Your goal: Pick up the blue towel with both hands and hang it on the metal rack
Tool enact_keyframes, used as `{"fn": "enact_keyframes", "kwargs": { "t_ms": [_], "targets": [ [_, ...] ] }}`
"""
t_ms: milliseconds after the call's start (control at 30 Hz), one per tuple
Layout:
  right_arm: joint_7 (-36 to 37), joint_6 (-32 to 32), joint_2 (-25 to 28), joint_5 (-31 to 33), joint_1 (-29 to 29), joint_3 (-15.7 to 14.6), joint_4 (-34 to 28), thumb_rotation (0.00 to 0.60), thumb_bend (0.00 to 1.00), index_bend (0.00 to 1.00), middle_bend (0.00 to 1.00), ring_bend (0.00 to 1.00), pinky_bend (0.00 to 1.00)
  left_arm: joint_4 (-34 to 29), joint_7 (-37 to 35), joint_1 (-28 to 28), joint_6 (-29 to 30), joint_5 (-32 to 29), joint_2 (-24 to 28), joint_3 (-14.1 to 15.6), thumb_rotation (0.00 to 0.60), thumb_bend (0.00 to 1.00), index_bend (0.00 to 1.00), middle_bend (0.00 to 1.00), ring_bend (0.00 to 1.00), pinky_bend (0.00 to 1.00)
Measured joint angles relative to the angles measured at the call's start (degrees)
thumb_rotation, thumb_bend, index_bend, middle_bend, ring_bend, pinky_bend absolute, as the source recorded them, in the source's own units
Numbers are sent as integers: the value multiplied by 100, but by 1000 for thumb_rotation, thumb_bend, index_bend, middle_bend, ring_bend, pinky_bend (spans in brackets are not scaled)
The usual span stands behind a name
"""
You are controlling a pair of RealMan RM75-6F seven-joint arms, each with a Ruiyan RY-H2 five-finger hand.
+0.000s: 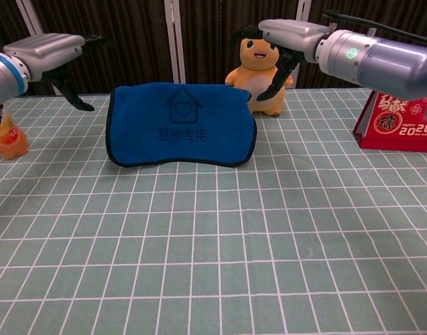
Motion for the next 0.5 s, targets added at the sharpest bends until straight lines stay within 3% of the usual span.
{"fn": "enact_keyframes", "kwargs": {
  "t_ms": [267, 433, 500],
  "targets": [
    [-409, 666, 902, -125, -560, -133, -1362, 600, 23, 124, 21, 0, 0, -1257, 101, 541, 466, -15, 843, 95, 600, 13, 0, 0, 0, 0],
    [-892, 1116, 1628, -147, -1070, -260, -2366, 600, 0, 32, 0, 0, 0, -2282, 408, 939, 758, -144, 1423, 175, 600, 12, 0, 0, 0, 0],
    [-1165, 1280, 1942, -107, -1331, -330, -2810, 600, 0, 78, 0, 0, 0, -2790, 569, 1165, 962, -191, 1678, 236, 600, 12, 0, 0, 0, 0]
  ]
}}
